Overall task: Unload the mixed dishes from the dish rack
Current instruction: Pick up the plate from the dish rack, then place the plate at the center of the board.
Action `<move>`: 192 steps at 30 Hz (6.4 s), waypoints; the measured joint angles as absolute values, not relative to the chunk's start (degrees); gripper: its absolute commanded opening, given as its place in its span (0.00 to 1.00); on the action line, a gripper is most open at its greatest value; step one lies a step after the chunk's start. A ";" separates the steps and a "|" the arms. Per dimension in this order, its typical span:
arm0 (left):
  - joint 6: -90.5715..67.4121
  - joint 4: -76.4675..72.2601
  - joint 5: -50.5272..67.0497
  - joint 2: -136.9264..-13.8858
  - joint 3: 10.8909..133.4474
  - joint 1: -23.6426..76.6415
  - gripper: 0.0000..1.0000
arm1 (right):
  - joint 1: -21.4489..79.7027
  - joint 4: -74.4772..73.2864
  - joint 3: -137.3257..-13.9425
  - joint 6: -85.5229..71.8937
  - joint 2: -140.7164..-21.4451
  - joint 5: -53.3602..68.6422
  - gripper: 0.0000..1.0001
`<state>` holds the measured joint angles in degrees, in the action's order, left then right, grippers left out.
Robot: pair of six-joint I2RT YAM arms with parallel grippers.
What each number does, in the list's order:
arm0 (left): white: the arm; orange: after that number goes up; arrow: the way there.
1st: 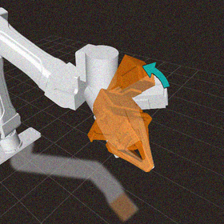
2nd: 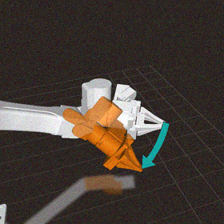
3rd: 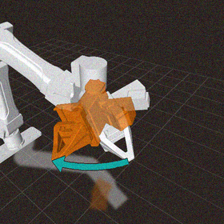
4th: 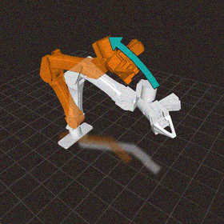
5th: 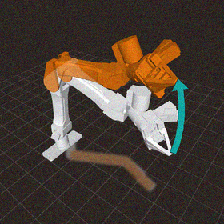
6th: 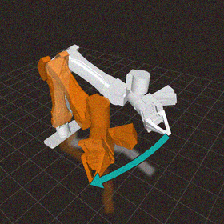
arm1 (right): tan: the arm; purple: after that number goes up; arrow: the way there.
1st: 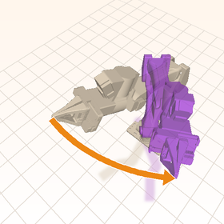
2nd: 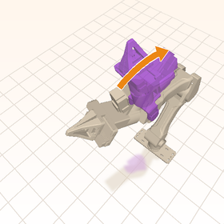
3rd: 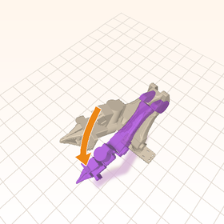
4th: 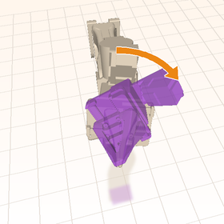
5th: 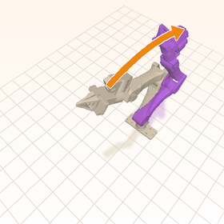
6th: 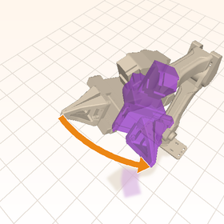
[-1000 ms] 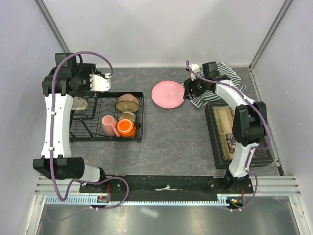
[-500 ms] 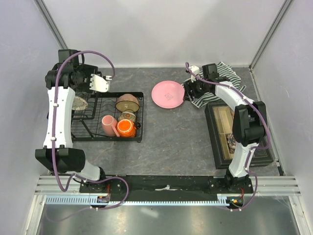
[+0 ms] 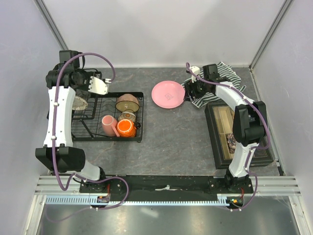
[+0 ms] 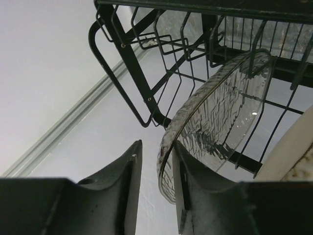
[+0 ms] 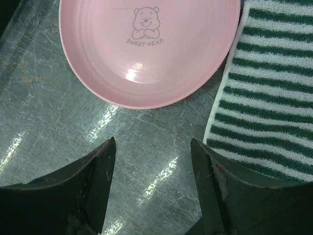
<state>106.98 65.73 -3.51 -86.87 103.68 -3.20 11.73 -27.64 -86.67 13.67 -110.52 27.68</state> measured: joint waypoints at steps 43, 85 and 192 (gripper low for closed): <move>108.97 58.19 1.50 -78.59 102.41 -3.46 0.02 | 10.48 -27.46 -85.84 13.76 -110.52 28.49 0.70; 29.36 46.35 43.20 -80.82 104.18 4.32 0.02 | 29.17 -26.68 -110.34 -0.73 -97.47 36.21 0.79; 25.19 30.81 31.68 -61.98 77.41 8.23 0.99 | 10.59 -26.98 -117.60 -6.92 -140.53 41.95 0.58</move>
